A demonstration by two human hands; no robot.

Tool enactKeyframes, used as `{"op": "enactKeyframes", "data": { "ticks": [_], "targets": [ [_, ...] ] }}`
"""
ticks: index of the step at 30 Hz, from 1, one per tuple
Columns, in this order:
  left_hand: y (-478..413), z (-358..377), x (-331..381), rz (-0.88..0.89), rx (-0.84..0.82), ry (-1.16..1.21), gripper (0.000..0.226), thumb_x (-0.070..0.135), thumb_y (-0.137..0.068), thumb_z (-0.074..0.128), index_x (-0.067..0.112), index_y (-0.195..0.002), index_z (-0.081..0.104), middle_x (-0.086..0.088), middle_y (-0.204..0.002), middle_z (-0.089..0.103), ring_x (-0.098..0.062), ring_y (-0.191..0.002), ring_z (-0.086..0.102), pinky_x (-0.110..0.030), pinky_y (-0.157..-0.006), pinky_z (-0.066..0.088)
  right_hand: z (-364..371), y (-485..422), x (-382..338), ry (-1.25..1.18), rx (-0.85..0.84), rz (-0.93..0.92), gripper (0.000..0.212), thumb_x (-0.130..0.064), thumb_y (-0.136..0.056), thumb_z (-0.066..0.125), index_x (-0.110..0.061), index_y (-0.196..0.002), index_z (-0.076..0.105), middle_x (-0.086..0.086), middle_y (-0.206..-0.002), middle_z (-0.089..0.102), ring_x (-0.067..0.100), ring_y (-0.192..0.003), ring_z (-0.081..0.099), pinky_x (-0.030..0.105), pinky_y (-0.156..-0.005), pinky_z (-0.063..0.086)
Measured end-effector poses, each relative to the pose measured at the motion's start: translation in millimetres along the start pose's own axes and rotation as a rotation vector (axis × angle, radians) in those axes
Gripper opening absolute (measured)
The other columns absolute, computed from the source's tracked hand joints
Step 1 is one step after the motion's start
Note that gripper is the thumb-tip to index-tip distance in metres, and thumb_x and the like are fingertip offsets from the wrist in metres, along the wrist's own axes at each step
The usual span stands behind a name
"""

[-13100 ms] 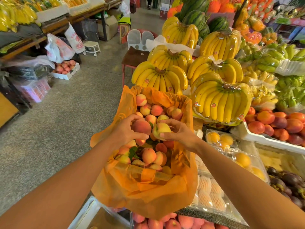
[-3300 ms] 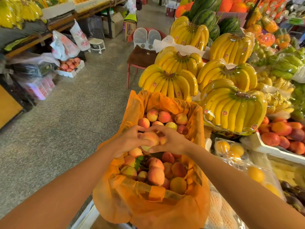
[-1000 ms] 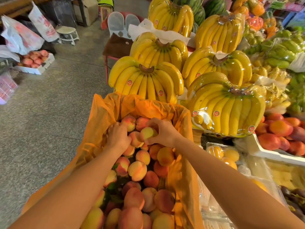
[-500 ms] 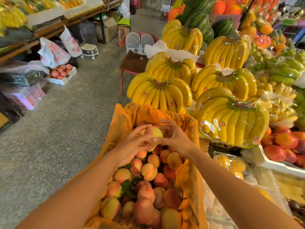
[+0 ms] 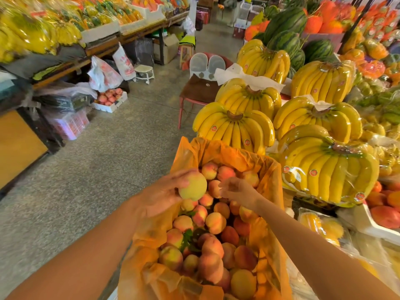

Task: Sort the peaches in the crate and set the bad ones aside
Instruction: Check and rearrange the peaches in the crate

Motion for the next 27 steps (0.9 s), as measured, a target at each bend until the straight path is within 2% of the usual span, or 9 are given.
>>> {"op": "enactKeyframes", "data": {
  "ticks": [3, 7, 11, 13, 15, 17, 21, 24, 27],
  "targets": [
    [8.9, -7.3, -0.3, -0.023, 0.002, -0.031, 0.084, 0.035, -0.048, 0.092, 0.011, -0.122, 0.061, -0.007, -0.118, 0.067, -0.023, -0.107, 0.064, -0.034, -0.09, 0.054, 29.6, -9.0, 18.6, 0.256, -0.106, 0.062, 0.032, -0.031, -0.076, 0.078, -0.02, -0.104, 0.066, 0.007, -0.107, 0.067, 0.025, -0.102, 0.063, 0.044, -0.092, 0.05],
    [10.6, -18.7, -6.4, -0.052, 0.062, -0.089, 0.064, 0.026, -0.065, 0.077, 0.008, -0.124, 0.059, -0.01, -0.122, 0.066, -0.022, -0.112, 0.062, -0.03, -0.087, 0.055, 66.4, -4.4, 33.3, 0.625, -0.3, 0.083, 0.05, -0.026, -0.083, 0.071, -0.019, -0.129, 0.055, 0.003, -0.127, 0.058, 0.021, -0.115, 0.055, 0.026, -0.085, 0.039],
    [9.2, -29.2, -9.5, -0.048, 0.112, -0.098, 0.057, 0.025, -0.07, 0.073, 0.009, -0.123, 0.061, -0.013, -0.124, 0.063, -0.024, -0.114, 0.061, -0.031, -0.088, 0.054, 77.5, -4.2, 45.3, 0.735, -0.287, 0.045, 0.054, -0.016, -0.083, 0.068, -0.019, -0.134, 0.051, 0.006, -0.136, 0.051, 0.024, -0.121, 0.051, 0.028, -0.092, 0.039],
    [8.3, -31.5, -10.9, -0.051, 0.121, -0.083, 0.059, 0.026, -0.066, 0.075, 0.009, -0.121, 0.063, -0.012, -0.121, 0.066, -0.022, -0.111, 0.063, -0.029, -0.084, 0.055, 82.0, -8.4, 50.1, 0.788, -0.281, 0.026, 0.062, -0.025, -0.079, 0.073, -0.022, -0.136, 0.05, 0.004, -0.138, 0.051, 0.023, -0.125, 0.047, 0.028, -0.1, 0.035],
    [8.2, -30.9, -12.4, -0.059, 0.122, -0.091, 0.051, 0.024, -0.071, 0.071, 0.01, -0.119, 0.063, -0.012, -0.118, 0.066, -0.021, -0.108, 0.064, -0.029, -0.083, 0.055, 90.1, -14.0, 56.6, 0.868, -0.303, 0.012, 0.068, -0.036, -0.073, 0.077, -0.025, -0.135, 0.05, 0.003, -0.134, 0.052, 0.023, -0.126, 0.044, 0.032, -0.107, 0.035],
    [9.3, -30.8, -14.5, -0.072, 0.131, -0.096, 0.052, 0.023, -0.074, 0.066, 0.009, -0.123, 0.061, -0.013, -0.12, 0.064, -0.021, -0.107, 0.063, -0.03, -0.081, 0.055, 93.8, -16.3, 59.2, 0.89, -0.288, 0.011, 0.068, -0.039, -0.07, 0.078, -0.026, -0.131, 0.051, 0.002, -0.128, 0.053, 0.024, -0.123, 0.045, 0.036, -0.104, 0.039],
    [13.6, -28.7, -16.7, -0.114, 0.114, -0.072, 0.055, 0.02, -0.076, 0.068, 0.007, -0.128, 0.057, -0.017, -0.126, 0.059, -0.029, -0.111, 0.063, -0.04, -0.079, 0.057, 78.1, -9.9, 42.1, 0.706, -0.171, -0.012, 0.059, -0.035, -0.068, 0.079, -0.022, -0.122, 0.058, 0.002, -0.115, 0.061, 0.021, -0.107, 0.057, 0.03, -0.087, 0.046],
    [15.2, -25.3, -17.6, -0.129, 0.098, -0.091, 0.051, 0.016, -0.075, 0.07, 0.006, -0.124, 0.059, -0.016, -0.125, 0.06, -0.031, -0.112, 0.062, -0.043, -0.081, 0.056, 58.6, 4.1, 28.5, 0.3, -0.166, 0.048, 0.063, -0.035, -0.066, 0.081, -0.021, -0.122, 0.058, -0.001, -0.112, 0.062, 0.018, -0.102, 0.059, 0.036, -0.09, 0.051],
    [15.1, -18.9, -17.7, -0.118, 0.07, -0.15, 0.047, 0.015, -0.076, 0.069, 0.012, -0.122, 0.062, -0.012, -0.126, 0.061, -0.027, -0.115, 0.061, -0.039, -0.086, 0.055, 45.2, 25.3, 14.0, -0.205, -0.228, 0.125, 0.061, -0.041, -0.069, 0.079, -0.02, -0.122, 0.06, 0.004, -0.121, 0.064, 0.017, -0.111, 0.061, 0.028, -0.088, 0.052]
  ]
}}
Point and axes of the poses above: each hand's wrist, its own y-axis away from the middle knuckle, its own z-axis out of the palm, x = y × z, the point moved 8 cm from there along -y, towards the middle knuckle
